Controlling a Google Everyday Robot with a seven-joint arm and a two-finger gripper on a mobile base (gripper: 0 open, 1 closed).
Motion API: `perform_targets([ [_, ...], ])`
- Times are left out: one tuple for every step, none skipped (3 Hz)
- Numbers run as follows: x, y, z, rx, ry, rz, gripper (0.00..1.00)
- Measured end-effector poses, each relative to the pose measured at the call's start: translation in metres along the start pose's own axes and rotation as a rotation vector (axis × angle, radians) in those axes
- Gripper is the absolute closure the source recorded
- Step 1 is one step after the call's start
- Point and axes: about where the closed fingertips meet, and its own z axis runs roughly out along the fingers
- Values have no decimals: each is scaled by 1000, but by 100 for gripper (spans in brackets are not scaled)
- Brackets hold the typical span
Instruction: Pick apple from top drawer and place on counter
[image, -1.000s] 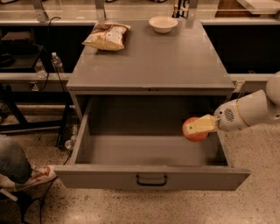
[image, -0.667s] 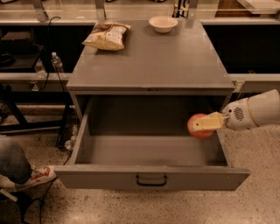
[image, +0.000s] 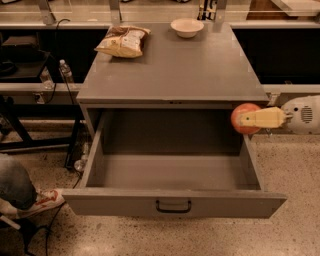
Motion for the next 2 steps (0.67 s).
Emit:
perform_targets([
  [-37,1,-19,-32,-104,-67,100],
  [-37,1,-19,-32,-103,-67,100],
])
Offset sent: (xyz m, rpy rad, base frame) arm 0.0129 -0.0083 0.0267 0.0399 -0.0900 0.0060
